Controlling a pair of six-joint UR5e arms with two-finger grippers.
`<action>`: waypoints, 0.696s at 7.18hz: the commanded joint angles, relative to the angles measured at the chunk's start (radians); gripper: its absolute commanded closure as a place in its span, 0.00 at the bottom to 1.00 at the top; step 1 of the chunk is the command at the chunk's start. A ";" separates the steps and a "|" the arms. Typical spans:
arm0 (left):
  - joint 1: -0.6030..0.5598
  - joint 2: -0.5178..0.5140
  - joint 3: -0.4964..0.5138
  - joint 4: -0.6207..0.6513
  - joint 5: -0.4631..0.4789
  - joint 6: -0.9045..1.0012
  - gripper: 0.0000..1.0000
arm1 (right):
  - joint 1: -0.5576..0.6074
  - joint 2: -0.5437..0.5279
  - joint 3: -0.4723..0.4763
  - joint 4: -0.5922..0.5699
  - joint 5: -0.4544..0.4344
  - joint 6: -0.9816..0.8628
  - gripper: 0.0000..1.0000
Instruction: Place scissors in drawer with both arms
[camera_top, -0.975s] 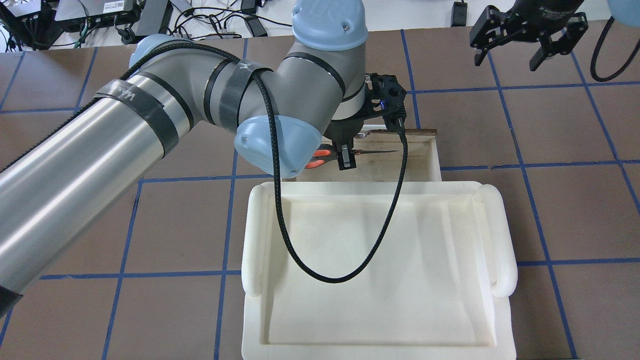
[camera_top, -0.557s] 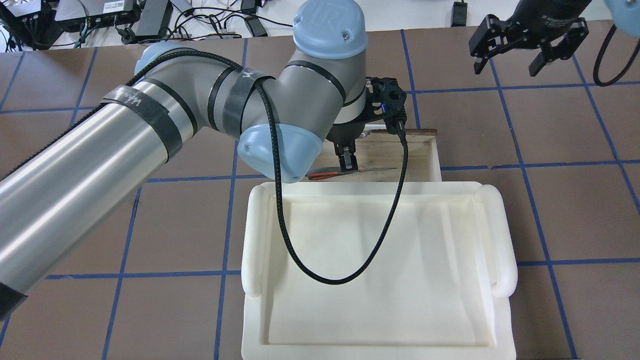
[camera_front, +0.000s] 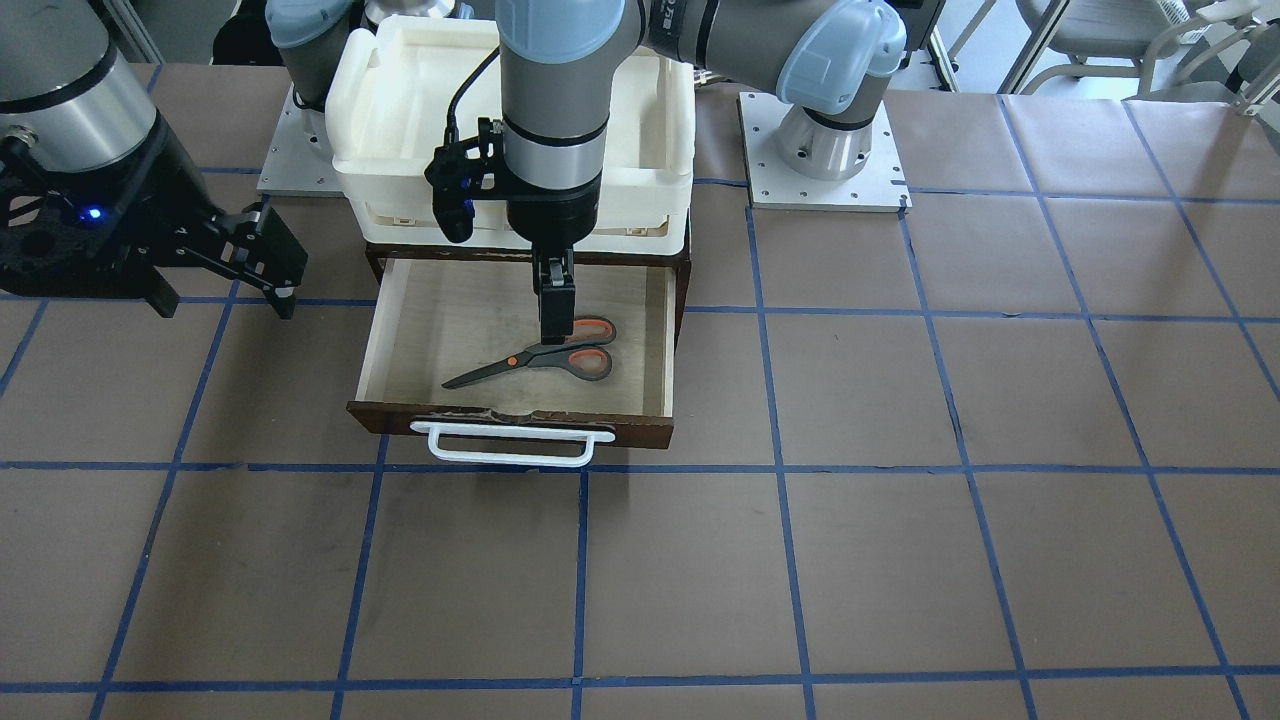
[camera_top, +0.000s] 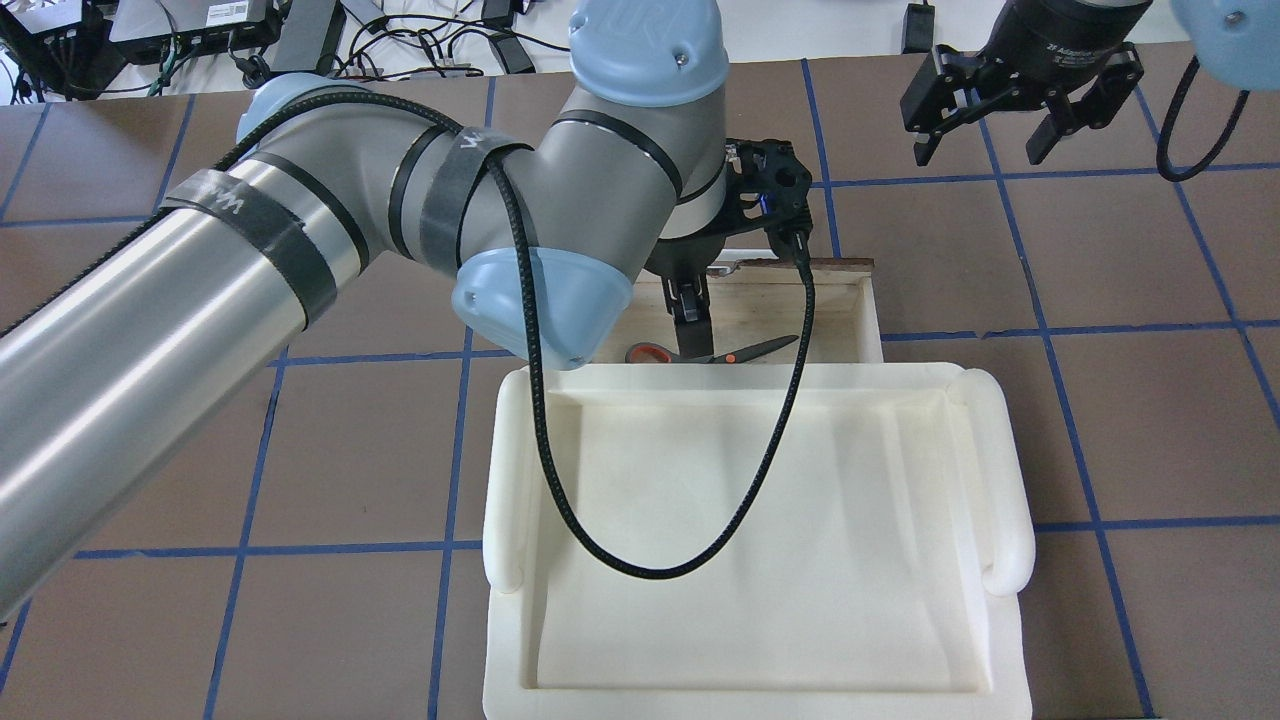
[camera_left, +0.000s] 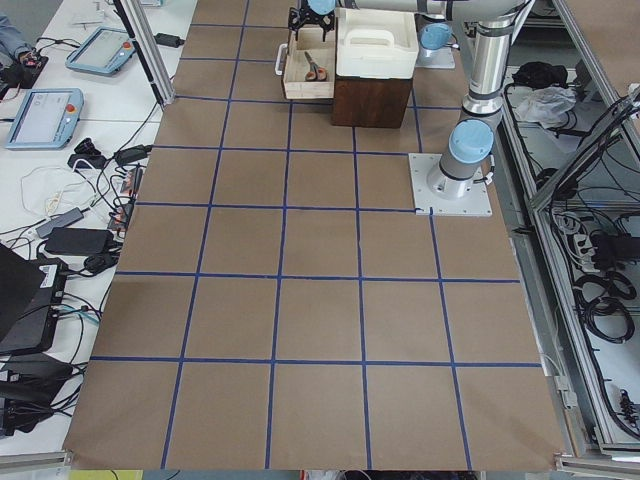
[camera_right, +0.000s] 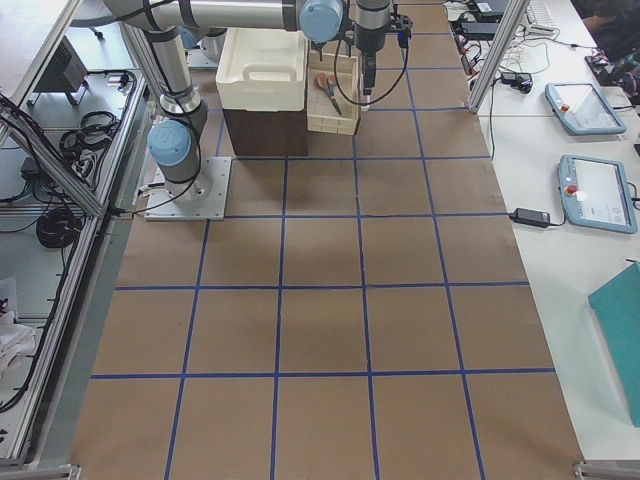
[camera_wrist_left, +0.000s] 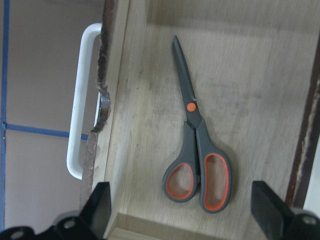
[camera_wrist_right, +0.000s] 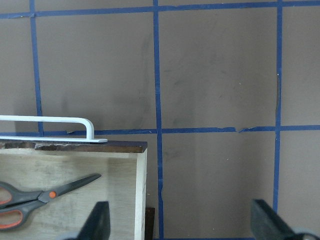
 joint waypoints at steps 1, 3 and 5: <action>0.023 0.074 0.015 -0.100 0.003 -0.003 0.00 | 0.012 -0.015 0.024 0.002 -0.002 -0.007 0.00; 0.190 0.150 0.016 -0.249 -0.009 -0.005 0.00 | 0.012 -0.024 0.024 0.028 -0.010 -0.006 0.00; 0.425 0.201 0.016 -0.343 -0.014 -0.006 0.00 | 0.031 -0.030 0.022 0.045 -0.011 0.002 0.00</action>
